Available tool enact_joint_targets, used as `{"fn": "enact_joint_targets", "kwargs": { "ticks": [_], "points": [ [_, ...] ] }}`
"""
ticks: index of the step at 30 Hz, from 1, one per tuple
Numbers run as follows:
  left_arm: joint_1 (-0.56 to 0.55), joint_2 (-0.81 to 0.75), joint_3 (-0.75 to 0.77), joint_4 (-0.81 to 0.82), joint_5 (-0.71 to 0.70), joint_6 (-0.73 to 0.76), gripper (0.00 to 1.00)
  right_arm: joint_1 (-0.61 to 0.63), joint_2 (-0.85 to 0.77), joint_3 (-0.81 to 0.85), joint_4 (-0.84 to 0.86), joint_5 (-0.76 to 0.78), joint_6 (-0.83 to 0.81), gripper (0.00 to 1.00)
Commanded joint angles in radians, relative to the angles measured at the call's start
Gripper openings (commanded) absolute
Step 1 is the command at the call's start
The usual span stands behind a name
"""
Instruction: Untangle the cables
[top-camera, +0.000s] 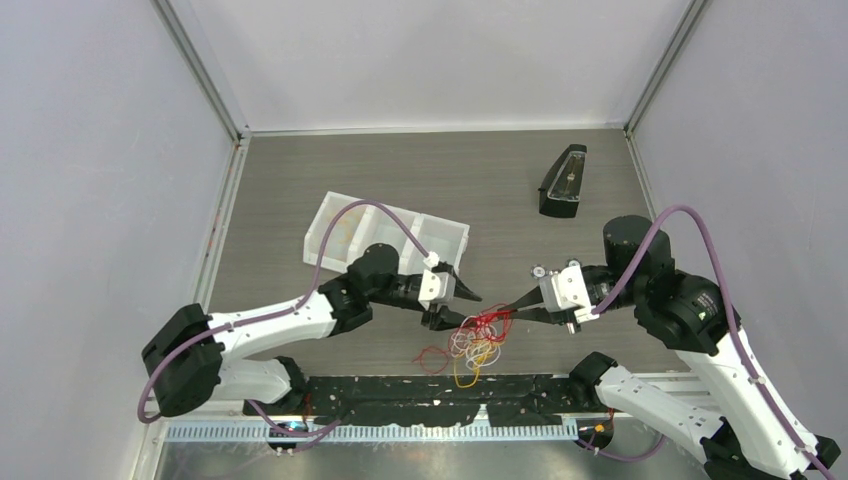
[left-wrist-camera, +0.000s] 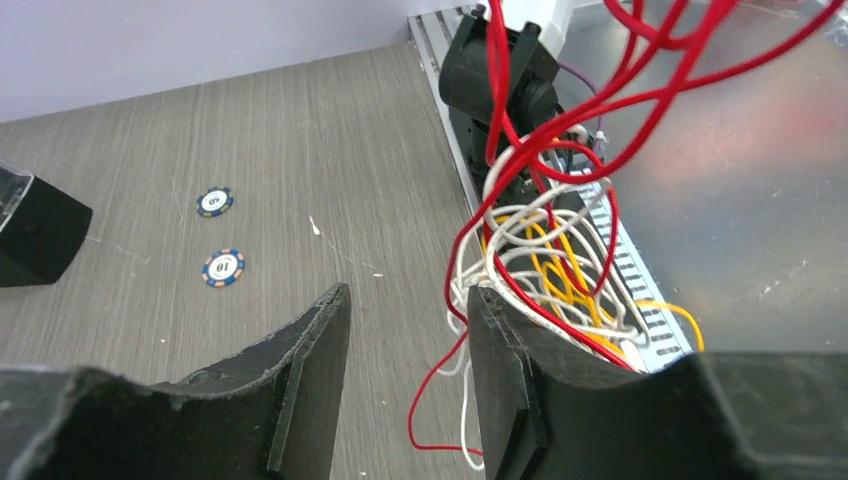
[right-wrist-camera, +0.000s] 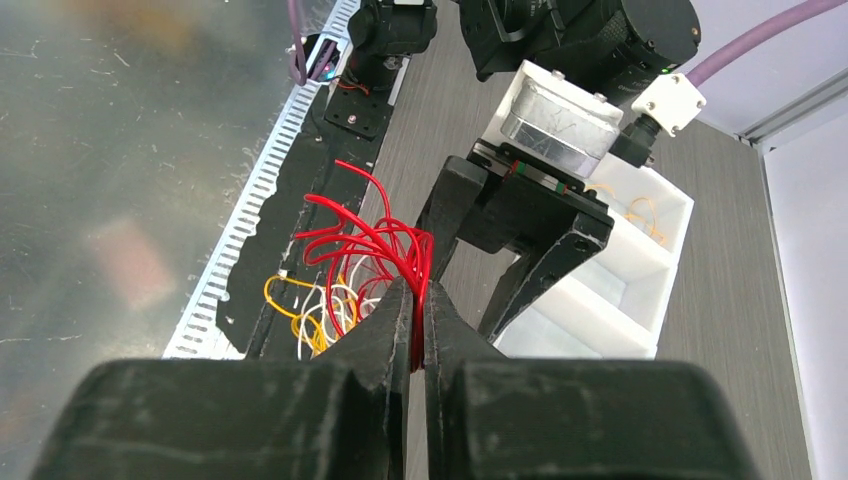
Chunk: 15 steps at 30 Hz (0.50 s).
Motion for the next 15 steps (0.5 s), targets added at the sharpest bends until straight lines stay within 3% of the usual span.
{"fn": "enact_joint_targets", "kwargs": {
  "ticks": [1,11,15],
  "points": [
    [-0.012,0.013,0.06,0.131,-0.029,-0.045,0.47,0.007,0.012,0.014,0.054,-0.032,0.013,0.05],
    [-0.023,0.021,0.066,0.171,-0.091,-0.218,0.41,0.007,0.006,-0.011,0.088,-0.022,0.029,0.05],
    [-0.04,0.026,0.043,0.206,-0.118,-0.232,0.5,0.007,0.003,-0.012,0.097,-0.016,0.035,0.05]
  ]
}}
